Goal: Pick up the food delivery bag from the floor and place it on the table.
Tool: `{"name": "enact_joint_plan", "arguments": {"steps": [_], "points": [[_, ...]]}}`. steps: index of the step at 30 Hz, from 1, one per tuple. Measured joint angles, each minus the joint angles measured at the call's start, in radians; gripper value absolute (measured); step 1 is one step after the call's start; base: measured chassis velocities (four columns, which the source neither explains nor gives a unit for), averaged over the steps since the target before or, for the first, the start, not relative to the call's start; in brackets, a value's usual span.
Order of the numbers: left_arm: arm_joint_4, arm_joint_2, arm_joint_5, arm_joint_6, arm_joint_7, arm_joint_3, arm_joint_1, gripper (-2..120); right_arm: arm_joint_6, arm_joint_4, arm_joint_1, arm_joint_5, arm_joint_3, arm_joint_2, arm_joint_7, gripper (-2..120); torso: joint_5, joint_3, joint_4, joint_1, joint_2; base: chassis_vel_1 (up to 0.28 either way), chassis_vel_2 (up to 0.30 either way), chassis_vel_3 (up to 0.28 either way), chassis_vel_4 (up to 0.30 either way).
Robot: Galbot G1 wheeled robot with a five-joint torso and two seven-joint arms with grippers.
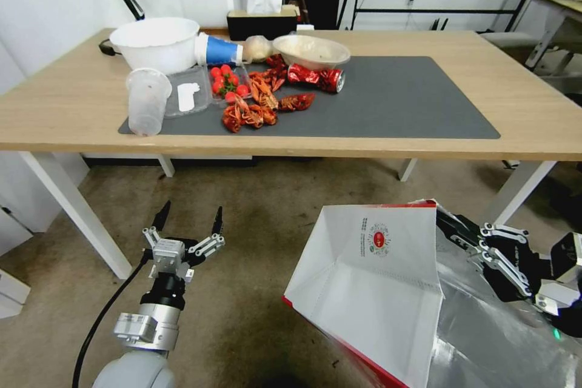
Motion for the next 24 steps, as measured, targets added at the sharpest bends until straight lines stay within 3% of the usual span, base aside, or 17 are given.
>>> {"name": "enact_joint_plan", "arguments": {"steps": [24], "points": [[-0.005,-0.001,0.001,-0.004,-0.002,-0.001,0.003,100,0.000,0.007,-0.008,0.009,0.003,0.006,-0.004,0,0.0000,0.063,-0.0001,0.038,0.101,0.000,0.000,0.000,0.000]]}}
